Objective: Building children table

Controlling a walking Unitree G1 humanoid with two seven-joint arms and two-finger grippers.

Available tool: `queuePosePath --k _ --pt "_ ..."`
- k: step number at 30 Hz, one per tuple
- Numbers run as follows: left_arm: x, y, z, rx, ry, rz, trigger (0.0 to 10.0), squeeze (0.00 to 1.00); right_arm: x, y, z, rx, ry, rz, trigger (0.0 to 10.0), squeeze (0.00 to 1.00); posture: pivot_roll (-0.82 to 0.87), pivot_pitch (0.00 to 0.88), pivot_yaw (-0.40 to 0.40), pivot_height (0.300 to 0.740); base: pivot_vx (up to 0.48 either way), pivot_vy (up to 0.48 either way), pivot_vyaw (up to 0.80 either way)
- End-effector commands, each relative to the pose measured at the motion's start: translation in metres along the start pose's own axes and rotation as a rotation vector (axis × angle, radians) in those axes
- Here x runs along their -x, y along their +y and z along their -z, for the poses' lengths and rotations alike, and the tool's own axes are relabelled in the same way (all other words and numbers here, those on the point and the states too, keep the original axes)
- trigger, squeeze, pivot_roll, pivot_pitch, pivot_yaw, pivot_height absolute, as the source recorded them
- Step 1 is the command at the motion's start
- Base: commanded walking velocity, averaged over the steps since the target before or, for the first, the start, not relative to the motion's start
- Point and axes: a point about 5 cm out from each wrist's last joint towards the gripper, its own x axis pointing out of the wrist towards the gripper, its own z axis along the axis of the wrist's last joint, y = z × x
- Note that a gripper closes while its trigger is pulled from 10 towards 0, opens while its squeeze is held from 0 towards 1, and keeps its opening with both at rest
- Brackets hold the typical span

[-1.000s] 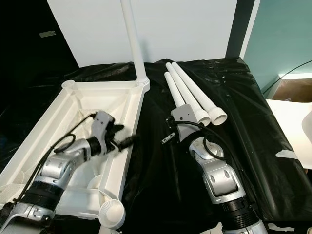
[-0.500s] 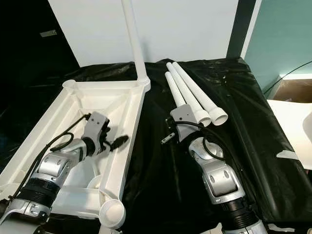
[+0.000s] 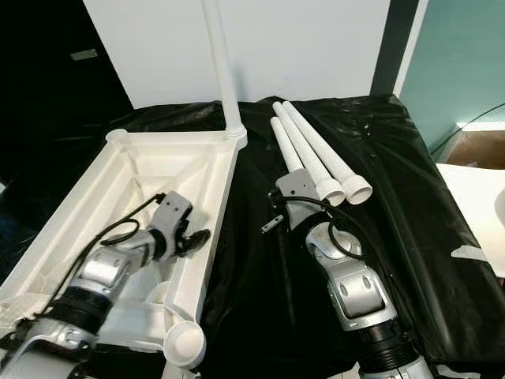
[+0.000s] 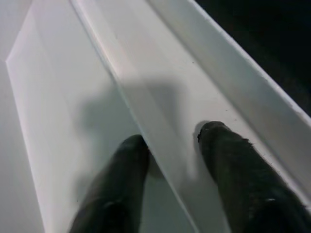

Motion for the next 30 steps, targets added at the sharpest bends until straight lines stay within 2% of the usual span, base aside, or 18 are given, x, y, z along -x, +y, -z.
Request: queuePosePath --k 1,5,17,19,21,23,24,25,27,28,30 --pt "-0.008 0.002 -0.001 0.032 0.009 -0.107 0.0 0.0 -0.002 0.003 0.0 -0.004 -0.001 -0.01 10.0 0.0 -0.01 0.0 0.084 0.74 0.0 0.0 0.0" --pt "-0.02 0.003 -0.015 0.068 -0.037 -0.178 0.0 0.0 -0.002 0.005 -0.001 -0.006 -0.004 -0.012 10.0 0.0 -0.01 0.0 0.086 0.74 0.0 0.0 0.0" --pt "-0.037 -0.001 -0.037 0.083 -0.109 -0.238 0.0 0.0 -0.002 0.006 -0.001 -0.01 -0.003 -0.009 10.0 0.0 -0.02 0.0 0.097 0.74 0.0 0.0 0.0" --pt "-0.04 -0.003 -0.043 0.091 -0.137 -0.242 0.0 0.0 -0.002 0.006 -0.001 -0.011 -0.003 -0.009 10.0 0.0 -0.02 0.0 0.097 0.74 0.0 0.0 0.0" --pt "-0.045 -0.012 -0.062 0.121 -0.223 -0.22 0.0 0.0 -0.002 0.007 0.0 -0.012 -0.003 -0.009 10.0 0.0 -0.02 0.0 0.1 0.74 0.0 0.0 0.0" --pt "-0.045 -0.012 -0.062 0.121 -0.223 -0.22 0.0 0.0 -0.002 0.007 0.0 -0.012 -0.003 -0.009 10.0 0.0 -0.02 0.0 0.1 0.74 0.0 0.0 0.0" --pt "-0.047 -0.018 -0.07 0.13 -0.268 -0.191 0.0 0.0 -0.002 0.007 0.0 -0.012 -0.003 -0.01 10.0 0.0 -0.02 0.0 0.101 0.74 0.0 0.0 0.0" --pt "-0.049 -0.028 -0.077 0.146 -0.31 -0.121 7.6 0.0 -0.003 0.008 0.0 -0.012 -0.003 -0.011 10.0 0.0 -0.03 0.0 0.104 0.74 0.0 0.0 0.0" --pt "-0.049 -0.028 -0.077 0.146 -0.31 -0.121 7.6 0.0 -0.003 0.008 0.0 -0.012 -0.003 -0.011 10.0 0.0 -0.03 0.0 0.104 0.74 0.0 0.0 0.0" --pt "-0.05 -0.034 -0.081 0.134 -0.338 -0.075 10.0 0.0 -0.002 0.008 -0.001 -0.012 -0.004 -0.01 10.0 0.0 -0.03 0.0 0.108 0.74 0.0 0.0 0.0" --pt "-0.05 -0.038 -0.082 0.131 -0.361 -0.036 10.0 0.0 -0.002 0.008 -0.001 -0.012 -0.005 -0.009 10.0 0.0 -0.03 0.0 0.109 0.74 0.0 0.0 0.0"
